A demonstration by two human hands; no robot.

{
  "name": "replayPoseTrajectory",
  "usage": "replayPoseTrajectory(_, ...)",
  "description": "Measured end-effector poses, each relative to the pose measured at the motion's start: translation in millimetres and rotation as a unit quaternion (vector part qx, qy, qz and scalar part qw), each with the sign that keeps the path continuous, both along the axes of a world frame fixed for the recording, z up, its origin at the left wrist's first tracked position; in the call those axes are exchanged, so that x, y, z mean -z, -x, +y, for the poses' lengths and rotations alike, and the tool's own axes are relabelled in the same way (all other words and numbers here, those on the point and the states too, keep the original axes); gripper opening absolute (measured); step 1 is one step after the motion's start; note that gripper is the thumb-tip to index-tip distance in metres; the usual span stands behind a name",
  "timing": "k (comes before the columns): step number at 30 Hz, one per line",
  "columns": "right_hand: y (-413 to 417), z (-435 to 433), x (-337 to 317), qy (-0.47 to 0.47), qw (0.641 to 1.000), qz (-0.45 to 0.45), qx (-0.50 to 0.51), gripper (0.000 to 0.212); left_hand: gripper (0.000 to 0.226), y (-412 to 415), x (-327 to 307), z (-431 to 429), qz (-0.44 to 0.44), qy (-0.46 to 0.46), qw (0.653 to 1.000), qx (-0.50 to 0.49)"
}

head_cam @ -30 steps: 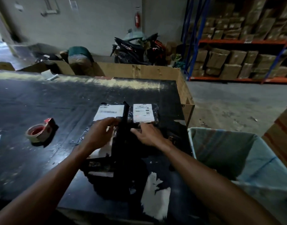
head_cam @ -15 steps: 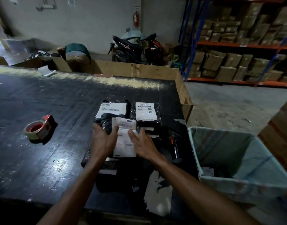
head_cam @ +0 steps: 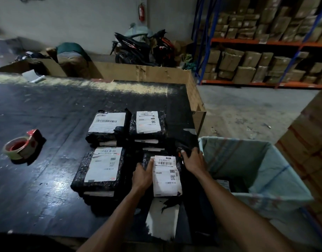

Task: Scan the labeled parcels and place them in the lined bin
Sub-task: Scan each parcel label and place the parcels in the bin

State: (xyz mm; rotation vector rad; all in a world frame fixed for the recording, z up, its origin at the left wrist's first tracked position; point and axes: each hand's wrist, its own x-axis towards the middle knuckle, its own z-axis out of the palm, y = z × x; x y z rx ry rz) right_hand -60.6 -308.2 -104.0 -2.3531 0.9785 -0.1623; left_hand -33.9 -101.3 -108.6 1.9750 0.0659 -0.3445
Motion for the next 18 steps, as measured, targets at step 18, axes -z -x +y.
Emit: replayPoseTrajectory(18, 16.0, 61.0, -98.9, -0.249, 0.958, 0.08, -0.122, 0.035, 0.031, 8.4, 29.7, 6.9, -0.024, 0.167, 0.986, -0.004)
